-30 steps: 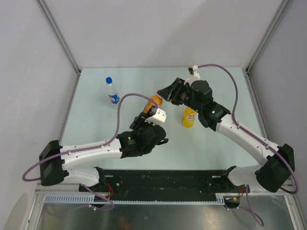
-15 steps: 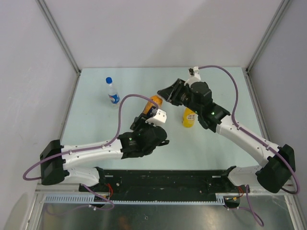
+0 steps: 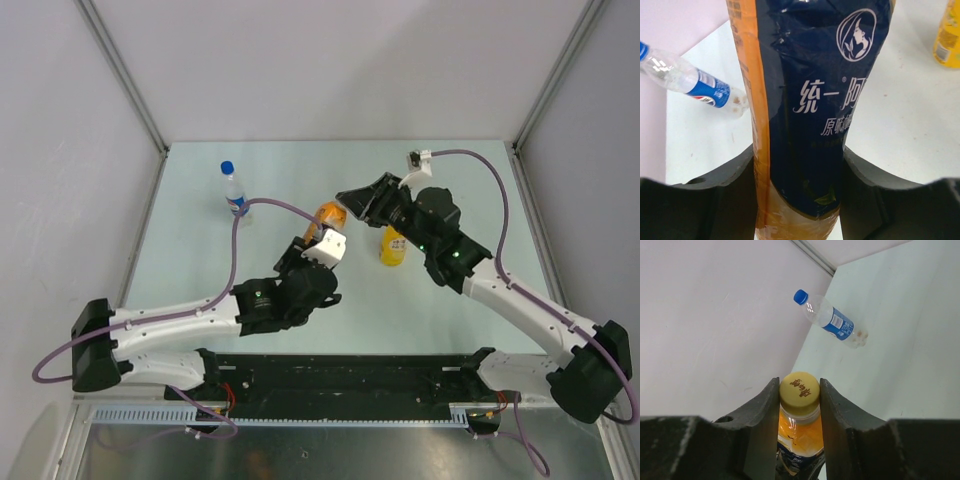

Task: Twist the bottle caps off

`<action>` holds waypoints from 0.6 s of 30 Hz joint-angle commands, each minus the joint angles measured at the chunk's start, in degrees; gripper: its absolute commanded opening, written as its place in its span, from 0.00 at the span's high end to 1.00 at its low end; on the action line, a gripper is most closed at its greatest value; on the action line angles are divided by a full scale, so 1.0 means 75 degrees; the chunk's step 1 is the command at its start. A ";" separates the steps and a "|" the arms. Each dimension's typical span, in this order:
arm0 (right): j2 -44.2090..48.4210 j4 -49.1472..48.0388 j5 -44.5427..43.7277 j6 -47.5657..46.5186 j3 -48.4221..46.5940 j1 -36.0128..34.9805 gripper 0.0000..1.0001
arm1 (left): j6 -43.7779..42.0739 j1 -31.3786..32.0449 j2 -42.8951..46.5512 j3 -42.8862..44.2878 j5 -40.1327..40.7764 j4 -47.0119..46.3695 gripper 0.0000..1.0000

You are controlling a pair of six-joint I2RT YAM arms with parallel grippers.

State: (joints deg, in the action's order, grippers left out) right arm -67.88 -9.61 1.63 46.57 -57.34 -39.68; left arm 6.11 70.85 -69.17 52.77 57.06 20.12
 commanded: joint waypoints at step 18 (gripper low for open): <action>0.0902 -0.1518 0.3068 0.0176 0.0408 0.1340 1.00 | -0.0319 -0.1344 0.1240 -0.0163 -0.7089 -0.1850 1.00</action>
State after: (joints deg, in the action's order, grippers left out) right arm -63.13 -14.66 18.20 47.70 -53.89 -30.22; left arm 3.92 61.65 -63.20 51.92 22.09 12.93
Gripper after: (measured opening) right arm 0.372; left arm 0.563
